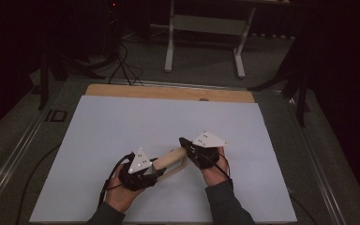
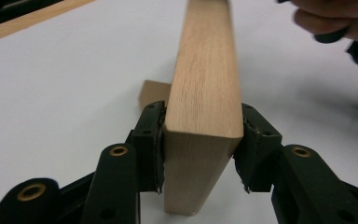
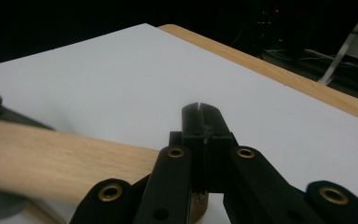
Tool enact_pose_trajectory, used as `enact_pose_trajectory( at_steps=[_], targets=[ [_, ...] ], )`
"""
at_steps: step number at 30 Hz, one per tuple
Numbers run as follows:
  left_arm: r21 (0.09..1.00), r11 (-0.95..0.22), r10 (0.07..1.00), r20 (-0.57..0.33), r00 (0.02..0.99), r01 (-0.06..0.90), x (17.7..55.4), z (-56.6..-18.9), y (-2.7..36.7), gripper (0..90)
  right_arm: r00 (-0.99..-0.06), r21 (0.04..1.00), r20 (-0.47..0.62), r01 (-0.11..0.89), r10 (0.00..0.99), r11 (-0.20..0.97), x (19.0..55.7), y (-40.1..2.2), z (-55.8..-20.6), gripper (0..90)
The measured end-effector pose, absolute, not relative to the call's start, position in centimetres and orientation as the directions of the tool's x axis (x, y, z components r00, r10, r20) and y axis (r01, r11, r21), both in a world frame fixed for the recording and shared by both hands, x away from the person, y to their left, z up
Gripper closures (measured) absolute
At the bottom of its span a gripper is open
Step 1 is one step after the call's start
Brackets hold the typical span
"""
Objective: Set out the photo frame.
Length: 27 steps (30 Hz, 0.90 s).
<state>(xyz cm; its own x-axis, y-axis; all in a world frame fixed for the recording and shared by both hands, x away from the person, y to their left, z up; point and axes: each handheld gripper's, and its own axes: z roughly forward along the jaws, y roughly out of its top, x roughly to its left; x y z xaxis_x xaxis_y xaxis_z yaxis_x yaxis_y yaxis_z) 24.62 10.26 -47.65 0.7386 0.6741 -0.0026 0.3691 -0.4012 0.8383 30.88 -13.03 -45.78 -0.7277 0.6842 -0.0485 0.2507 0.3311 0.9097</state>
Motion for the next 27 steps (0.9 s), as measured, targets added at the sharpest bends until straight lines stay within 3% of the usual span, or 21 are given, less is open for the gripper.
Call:
enact_pose_trajectory(
  at_steps=[13,27],
  targets=[
    [0.830,-0.420,0.721,0.060,0.690,0.367,25.05,-47.89,10.64,54.9,-0.735,0.906,-0.036,0.262,0.677,0.332,30.43,-13.75,-45.65,89.8],
    [0.828,-0.394,0.764,0.053,0.644,0.400,25.51,-48.05,10.89,54.7,-0.735,0.902,-0.029,0.272,0.677,0.334,30.15,-13.96,-45.56,89.8]
  ],
)
